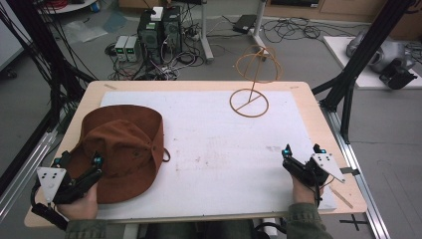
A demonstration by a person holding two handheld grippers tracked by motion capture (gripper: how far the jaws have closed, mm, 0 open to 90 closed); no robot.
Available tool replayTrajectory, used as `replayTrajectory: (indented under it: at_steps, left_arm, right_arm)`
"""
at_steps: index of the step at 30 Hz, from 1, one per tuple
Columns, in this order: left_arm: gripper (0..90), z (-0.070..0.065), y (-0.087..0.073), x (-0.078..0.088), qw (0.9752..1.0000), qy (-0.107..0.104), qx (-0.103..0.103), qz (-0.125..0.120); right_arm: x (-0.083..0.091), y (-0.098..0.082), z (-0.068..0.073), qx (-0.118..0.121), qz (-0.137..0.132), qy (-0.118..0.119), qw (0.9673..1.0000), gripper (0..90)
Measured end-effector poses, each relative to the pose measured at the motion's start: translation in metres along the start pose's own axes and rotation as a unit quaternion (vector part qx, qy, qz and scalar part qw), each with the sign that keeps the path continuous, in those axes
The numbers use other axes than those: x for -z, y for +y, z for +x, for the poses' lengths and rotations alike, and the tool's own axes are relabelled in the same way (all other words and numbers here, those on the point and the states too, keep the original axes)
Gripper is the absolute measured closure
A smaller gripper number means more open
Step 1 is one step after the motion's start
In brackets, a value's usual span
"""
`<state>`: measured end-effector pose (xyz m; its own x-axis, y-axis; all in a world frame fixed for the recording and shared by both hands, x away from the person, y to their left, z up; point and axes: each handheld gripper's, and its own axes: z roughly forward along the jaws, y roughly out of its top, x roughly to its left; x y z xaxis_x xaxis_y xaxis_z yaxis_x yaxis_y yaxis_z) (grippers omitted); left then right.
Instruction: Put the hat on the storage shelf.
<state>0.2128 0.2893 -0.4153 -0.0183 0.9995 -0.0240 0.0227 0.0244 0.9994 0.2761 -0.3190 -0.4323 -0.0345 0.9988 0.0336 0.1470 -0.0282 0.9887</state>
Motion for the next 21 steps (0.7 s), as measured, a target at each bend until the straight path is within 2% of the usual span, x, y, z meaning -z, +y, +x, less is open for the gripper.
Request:
replayTrajectory:
  at_steps: [21]
  left_arm:
    - [16.7,-0.0038,0.0006,-0.0011,1.0000,-0.007,-0.004,0.005]
  right_arm:
    - [0.0002,-0.0005,-0.0011,-0.003,0.004,-0.002,1.0000,5.4]
